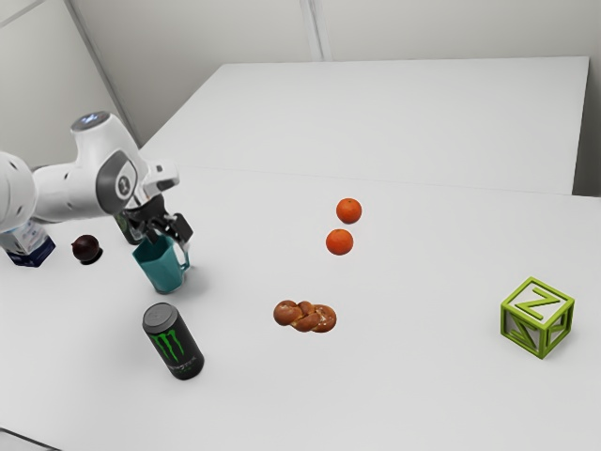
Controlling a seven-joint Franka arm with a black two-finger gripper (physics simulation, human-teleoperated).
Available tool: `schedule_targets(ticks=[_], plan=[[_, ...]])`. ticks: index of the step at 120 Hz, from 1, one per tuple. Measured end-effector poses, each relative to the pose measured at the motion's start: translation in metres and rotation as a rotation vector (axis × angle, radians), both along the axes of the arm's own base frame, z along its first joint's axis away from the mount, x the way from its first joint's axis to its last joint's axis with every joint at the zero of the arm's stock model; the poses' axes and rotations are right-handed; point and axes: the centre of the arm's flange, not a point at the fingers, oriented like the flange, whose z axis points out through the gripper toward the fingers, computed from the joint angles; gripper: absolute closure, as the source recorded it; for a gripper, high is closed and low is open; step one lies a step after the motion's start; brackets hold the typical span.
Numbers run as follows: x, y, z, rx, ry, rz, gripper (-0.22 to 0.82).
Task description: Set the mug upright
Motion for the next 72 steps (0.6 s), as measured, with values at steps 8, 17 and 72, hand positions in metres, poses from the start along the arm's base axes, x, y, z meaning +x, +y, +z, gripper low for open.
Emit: schedule_targets(ticks=[8,17,72], plan=[[0.002,0.001,0.011,-0.004,-0.004,0.001,0.03],[0.005,0.003,0.028,-0.011,-0.008,0.004,0.02],[0.021,0.004,0.189,0.076,-0.004,0.007,0.00]])
